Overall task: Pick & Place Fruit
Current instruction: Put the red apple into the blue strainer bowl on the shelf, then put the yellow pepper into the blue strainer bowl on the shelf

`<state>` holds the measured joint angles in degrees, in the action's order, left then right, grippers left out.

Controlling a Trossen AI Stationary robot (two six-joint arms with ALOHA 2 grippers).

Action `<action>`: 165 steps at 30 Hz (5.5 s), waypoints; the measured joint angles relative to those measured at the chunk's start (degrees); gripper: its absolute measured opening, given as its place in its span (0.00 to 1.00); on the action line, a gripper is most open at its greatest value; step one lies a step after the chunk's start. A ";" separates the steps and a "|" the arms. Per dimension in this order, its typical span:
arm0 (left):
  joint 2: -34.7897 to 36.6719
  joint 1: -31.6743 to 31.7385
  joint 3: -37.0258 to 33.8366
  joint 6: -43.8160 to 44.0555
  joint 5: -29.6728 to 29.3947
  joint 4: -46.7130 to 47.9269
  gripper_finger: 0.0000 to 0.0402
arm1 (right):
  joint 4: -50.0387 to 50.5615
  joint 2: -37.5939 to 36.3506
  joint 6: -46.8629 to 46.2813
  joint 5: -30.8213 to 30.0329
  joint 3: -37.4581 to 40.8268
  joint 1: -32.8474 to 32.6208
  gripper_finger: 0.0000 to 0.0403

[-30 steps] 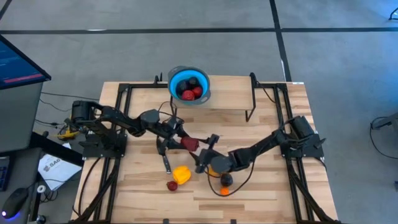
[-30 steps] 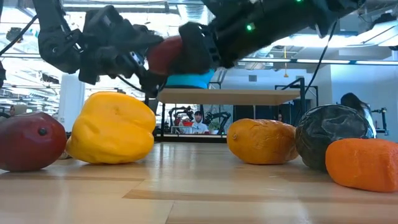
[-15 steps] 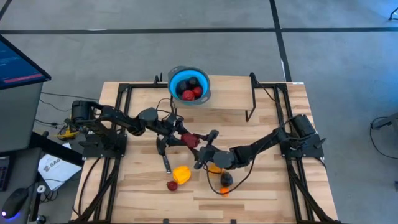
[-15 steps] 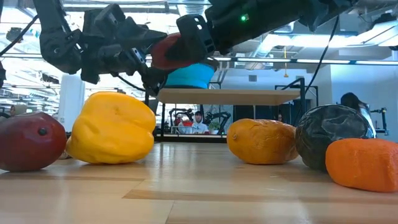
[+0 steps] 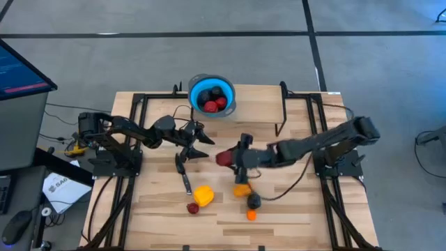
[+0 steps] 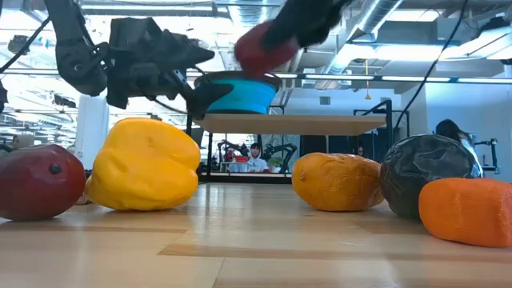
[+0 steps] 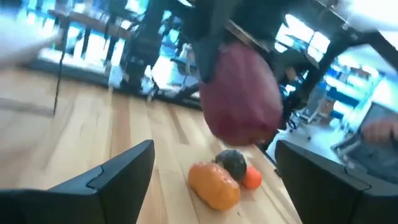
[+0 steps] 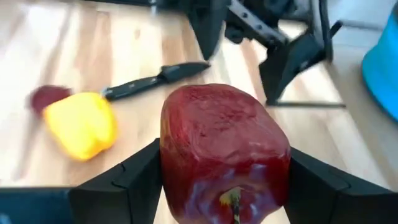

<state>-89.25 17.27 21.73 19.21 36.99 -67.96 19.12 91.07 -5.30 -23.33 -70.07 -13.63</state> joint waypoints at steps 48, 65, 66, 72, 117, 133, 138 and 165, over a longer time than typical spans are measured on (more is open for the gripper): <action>0.39 -8.75 -0.08 -10.39 0.35 0.67 0.75 | 47.60 29.30 14.33 38.36 -59.75 40.91 0.64; 0.39 -8.73 -0.08 -10.39 0.33 0.65 0.75 | 47.77 29.30 15.38 38.33 -59.73 41.50 0.89; 0.39 -8.73 -0.08 -10.39 0.33 0.65 0.75 | 47.73 29.30 15.66 38.32 -59.73 41.50 0.90; 0.39 -8.74 -0.08 -10.39 0.33 0.65 0.75 | 46.45 28.72 18.31 38.32 -59.68 41.46 0.93; 0.39 -8.73 -0.08 -10.39 -1.02 0.63 0.75 | 41.64 28.25 23.10 38.34 -59.70 40.54 0.72; 1.80 -8.73 -0.06 -9.97 -1.00 1.00 0.75 | 35.94 20.70 22.26 20.31 -59.36 35.51 0.81; 8.49 -8.73 -2.19 -13.18 -0.99 2.93 0.75 | 38.77 14.01 19.19 17.64 -48.88 31.97 0.75; 23.81 -47.30 6.29 14.43 -52.93 64.32 0.75 | -42.48 -7.35 1.34 0.75 28.31 4.95 0.71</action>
<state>-65.44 -30.03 28.02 33.64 -15.95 -3.64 -23.36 83.73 -3.95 -22.59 -41.76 -8.67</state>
